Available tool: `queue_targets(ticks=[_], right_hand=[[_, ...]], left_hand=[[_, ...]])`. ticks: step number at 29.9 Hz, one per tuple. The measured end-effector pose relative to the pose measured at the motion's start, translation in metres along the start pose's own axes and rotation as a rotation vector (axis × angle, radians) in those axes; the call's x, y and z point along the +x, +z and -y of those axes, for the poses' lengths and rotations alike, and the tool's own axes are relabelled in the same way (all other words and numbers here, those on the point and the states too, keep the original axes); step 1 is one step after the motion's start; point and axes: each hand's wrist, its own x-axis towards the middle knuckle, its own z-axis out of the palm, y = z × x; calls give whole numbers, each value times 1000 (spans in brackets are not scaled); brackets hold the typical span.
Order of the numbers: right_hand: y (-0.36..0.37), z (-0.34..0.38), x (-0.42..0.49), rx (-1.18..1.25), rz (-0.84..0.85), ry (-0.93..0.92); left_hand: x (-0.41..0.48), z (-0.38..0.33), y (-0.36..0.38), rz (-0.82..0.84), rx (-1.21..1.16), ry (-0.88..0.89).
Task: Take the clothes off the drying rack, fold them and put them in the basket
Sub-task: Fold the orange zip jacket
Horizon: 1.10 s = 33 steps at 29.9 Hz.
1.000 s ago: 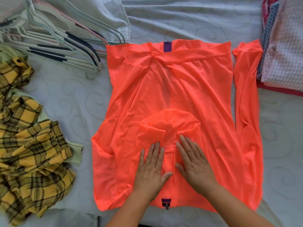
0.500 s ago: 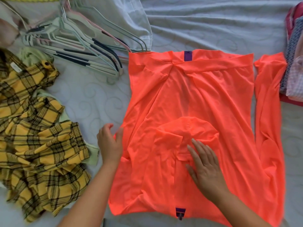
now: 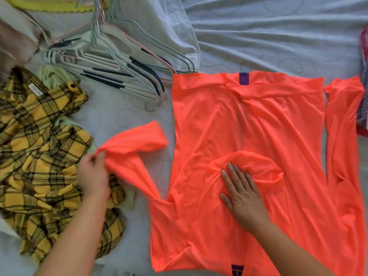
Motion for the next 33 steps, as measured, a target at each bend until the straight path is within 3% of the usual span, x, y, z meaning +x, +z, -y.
queue_targets(ticks=[3,5,7,9,11,13,18,24,27,30,33], right_hand=[[-1,1,-1,13,18,7],[-3,4,1,18,8,28],[-10,10,5,60,-43,67],[-19,18,11,120,-125,68],[-21,25,14,129,-152,34],[-15,27,12,109,-119,24],[5,20,11,28,-63,25],[-1,17,10,65,-28,1],[-14,14,7,180,-74,-3],[-29,1,-15,355,-237,137],[-29,-35,-63,483,-339,478]], left_hand=[[13,48,-56,-147,127,-215],[5,51,-62,-129,285,-52],[-18,32,-40,53,296,219],[-40,5,-1,357,220,378],[-49,-16,46,537,203,454],[-47,-36,93,524,249,432],[-45,-69,150,470,665,416],[4,-49,116,361,413,241],[1,-39,99,430,371,264],[-50,-18,80,603,550,328],[-102,19,53,720,816,327]])
